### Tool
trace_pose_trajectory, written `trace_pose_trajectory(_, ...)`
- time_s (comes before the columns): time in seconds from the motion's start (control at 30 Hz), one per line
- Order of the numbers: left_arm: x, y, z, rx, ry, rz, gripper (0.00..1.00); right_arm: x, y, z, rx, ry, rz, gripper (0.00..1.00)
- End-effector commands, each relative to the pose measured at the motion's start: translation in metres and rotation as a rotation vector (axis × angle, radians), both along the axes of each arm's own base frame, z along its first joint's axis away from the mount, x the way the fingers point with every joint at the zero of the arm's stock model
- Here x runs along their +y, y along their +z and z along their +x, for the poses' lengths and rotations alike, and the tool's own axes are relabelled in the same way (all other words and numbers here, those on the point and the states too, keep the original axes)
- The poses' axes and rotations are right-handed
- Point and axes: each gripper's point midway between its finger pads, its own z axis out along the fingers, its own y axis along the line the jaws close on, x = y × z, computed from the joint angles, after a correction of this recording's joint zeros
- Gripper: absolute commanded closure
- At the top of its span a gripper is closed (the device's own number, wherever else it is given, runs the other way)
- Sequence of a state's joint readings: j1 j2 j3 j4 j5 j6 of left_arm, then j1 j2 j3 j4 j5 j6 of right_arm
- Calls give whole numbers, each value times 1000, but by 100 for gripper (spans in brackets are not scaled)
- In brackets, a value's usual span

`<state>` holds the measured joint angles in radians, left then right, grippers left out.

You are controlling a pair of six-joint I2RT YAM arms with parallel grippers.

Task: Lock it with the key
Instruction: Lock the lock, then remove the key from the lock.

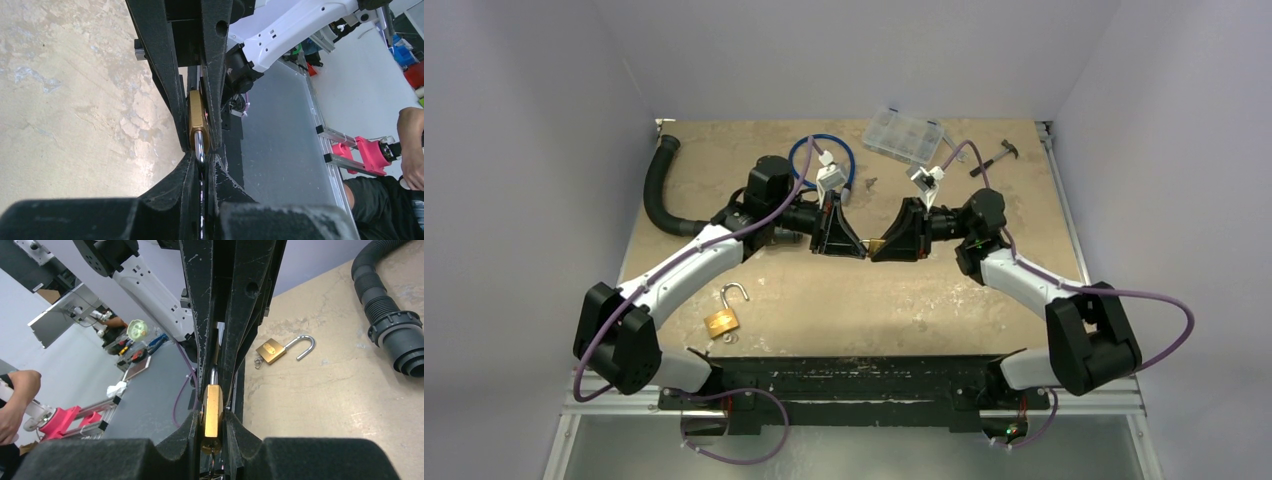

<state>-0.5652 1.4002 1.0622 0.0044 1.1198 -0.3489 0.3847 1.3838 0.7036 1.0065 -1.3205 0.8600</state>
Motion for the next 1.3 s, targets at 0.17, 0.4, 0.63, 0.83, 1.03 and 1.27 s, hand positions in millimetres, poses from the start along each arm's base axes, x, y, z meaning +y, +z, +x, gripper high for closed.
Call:
trace_pose_trajectory(0.17, 12, 15, 38, -201, 154, -13, 100, 3, 32, 1, -197, -54, 64, 100)
trace_pose_trajectory(0.4, 27, 29, 49, -209, 203, -49, 100, -7, 30, 6, -193, -80, 61, 93)
trace_pose_trajectory(0.63, 27, 33, 46, -227, 182, -51, 100, -22, 34, 13, -206, -102, 54, 47)
trace_pose_trajectory(0.83, 29, 25, 36, -221, 140, -39, 100, -46, 34, 30, -251, -164, 10, 40)
trace_pose_trajectory(1.03, 28, 21, 30, -214, 94, -44, 100, -46, 17, 44, -343, -205, -117, 39)
trace_pose_trajectory(1.27, 18, 10, 17, -196, 39, -16, 100, -34, 18, 39, -386, -182, -137, 45)
